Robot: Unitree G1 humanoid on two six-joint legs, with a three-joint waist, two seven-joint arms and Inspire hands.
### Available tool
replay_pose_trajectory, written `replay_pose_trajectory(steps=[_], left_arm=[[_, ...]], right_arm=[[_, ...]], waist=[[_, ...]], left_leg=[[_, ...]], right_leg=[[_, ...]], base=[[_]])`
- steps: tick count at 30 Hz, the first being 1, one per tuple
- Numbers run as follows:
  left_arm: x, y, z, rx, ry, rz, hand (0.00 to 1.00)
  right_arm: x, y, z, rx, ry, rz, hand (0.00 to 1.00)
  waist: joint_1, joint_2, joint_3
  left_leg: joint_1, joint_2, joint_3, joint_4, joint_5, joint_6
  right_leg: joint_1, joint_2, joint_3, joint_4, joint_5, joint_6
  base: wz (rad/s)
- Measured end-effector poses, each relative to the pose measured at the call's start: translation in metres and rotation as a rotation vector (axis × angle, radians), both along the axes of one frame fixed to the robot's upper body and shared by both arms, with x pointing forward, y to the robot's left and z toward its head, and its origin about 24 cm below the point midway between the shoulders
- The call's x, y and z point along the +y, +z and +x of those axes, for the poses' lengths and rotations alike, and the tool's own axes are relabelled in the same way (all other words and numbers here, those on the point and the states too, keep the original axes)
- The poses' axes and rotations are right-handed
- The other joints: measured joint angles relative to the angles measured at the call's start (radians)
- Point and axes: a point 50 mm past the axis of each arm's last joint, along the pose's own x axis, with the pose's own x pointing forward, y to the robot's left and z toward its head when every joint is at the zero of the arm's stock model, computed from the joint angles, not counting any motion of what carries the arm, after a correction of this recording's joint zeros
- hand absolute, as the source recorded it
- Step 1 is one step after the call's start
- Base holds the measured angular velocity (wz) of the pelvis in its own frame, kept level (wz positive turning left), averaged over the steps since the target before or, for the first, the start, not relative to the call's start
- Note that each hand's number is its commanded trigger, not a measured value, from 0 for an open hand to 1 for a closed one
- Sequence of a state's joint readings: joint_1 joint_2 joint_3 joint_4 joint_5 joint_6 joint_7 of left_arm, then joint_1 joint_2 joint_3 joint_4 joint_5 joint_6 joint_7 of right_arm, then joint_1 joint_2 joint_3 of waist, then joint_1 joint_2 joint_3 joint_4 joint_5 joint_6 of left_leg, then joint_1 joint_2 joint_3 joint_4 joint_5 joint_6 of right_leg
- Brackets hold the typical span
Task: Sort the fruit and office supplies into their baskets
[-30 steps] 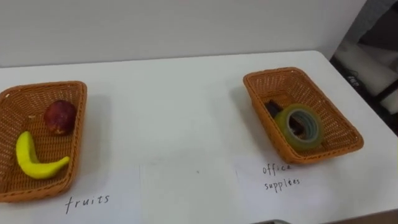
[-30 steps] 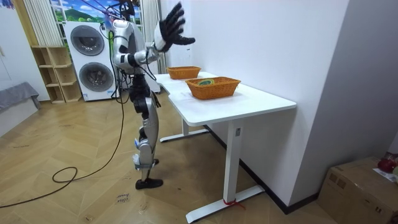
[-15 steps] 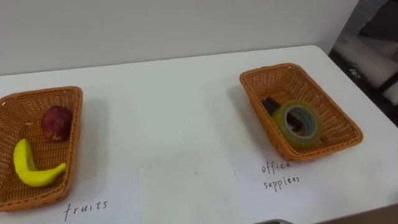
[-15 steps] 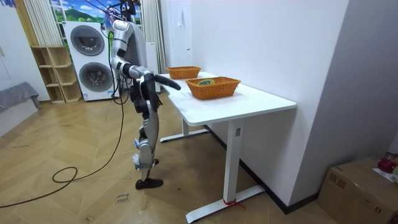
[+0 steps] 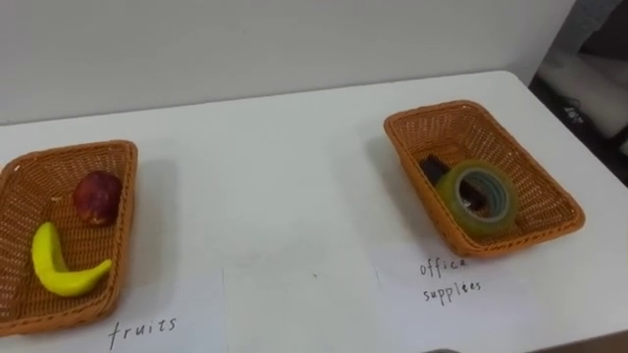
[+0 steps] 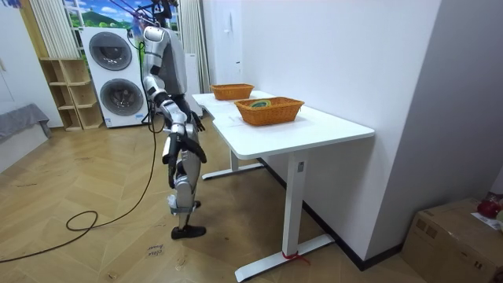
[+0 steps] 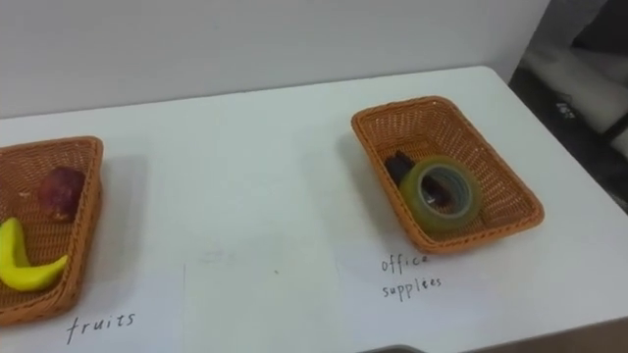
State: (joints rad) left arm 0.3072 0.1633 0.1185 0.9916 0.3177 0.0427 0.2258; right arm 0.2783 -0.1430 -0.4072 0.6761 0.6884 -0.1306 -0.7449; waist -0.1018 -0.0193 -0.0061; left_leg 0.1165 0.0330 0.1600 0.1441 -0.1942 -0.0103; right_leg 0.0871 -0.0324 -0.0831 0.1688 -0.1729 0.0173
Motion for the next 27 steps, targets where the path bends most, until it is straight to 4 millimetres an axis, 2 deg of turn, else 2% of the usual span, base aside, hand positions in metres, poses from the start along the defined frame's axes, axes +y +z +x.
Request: replay_pose_trajectory(steps=[5,11,16,18,21,25,27], left_arm=[[-0.004,-0.002,-0.001,0.004,0.006,-0.012,0.0],[-0.013,-0.005,-0.003,0.016,0.01,-0.035,0.0],[-0.014,-0.007,-0.008,0.035,0.009,-0.04,0.0],[-0.014,-0.007,-0.006,0.035,0.004,-0.042,0.0],[-0.015,-0.007,-0.001,0.029,-0.019,-0.038,0.0],[-0.017,-0.008,-0.003,0.052,-0.033,-0.043,0.0],[-0.018,-0.009,-0.008,0.088,-0.038,-0.046,0.0]], right_arm=[[0.016,-0.019,-0.012,0.119,0.108,0.068,0.0],[0.038,-0.041,-0.026,0.3,0.406,0.168,0.0],[0.053,-0.05,-0.021,0.392,0.731,0.219,0.0],[0.062,-0.053,-0.016,0.439,0.916,0.242,0.0],[0.075,-0.057,-0.004,0.471,1.106,0.277,0.0],[0.09,-0.061,0.008,0.448,1.235,0.333,0.0],[0.096,-0.064,0.01,0.455,1.274,0.376,0.0]], waist=[[0.003,0.002,0.0022],[0.025,0.0,0.0048],[0.034,0.001,0.0057],[0.057,0.001,0.0062],[0.094,-0.001,0.0069],[0.112,-0.009,0.0074],[0.136,-0.015,0.0084]], left_leg=[[0.004,-0.001,0.0,0.0,0.0,0.0],[0.003,-0.001,-0.001,0.0,0.0,0.0],[-0.001,-0.001,-0.008,0.003,0.0,-0.001],[-0.001,0.0,-0.007,0.003,-0.001,-0.001],[-0.002,-0.001,-0.012,0.003,-0.001,-0.001],[-0.001,-0.004,-0.03,0.007,-0.001,0.0],[0.0,-0.004,-0.038,0.009,-0.004,-0.001]], right_leg=[[0.004,0.0,0.0,0.0,-0.001,0.001],[0.002,-0.001,-0.001,-0.001,-0.004,0.001],[0.003,-0.001,-0.007,-0.001,-0.004,0.0],[0.002,-0.001,-0.004,0.0,-0.004,0.0],[0.003,-0.001,-0.006,0.0,-0.004,0.0],[0.019,-0.005,-0.028,-0.007,-0.005,0.0],[0.029,-0.004,-0.036,-0.019,-0.005,0.0]], base=[[0.0],[0.0],[0.03],[-0.04],[-0.01],[0.18],[0.13]])
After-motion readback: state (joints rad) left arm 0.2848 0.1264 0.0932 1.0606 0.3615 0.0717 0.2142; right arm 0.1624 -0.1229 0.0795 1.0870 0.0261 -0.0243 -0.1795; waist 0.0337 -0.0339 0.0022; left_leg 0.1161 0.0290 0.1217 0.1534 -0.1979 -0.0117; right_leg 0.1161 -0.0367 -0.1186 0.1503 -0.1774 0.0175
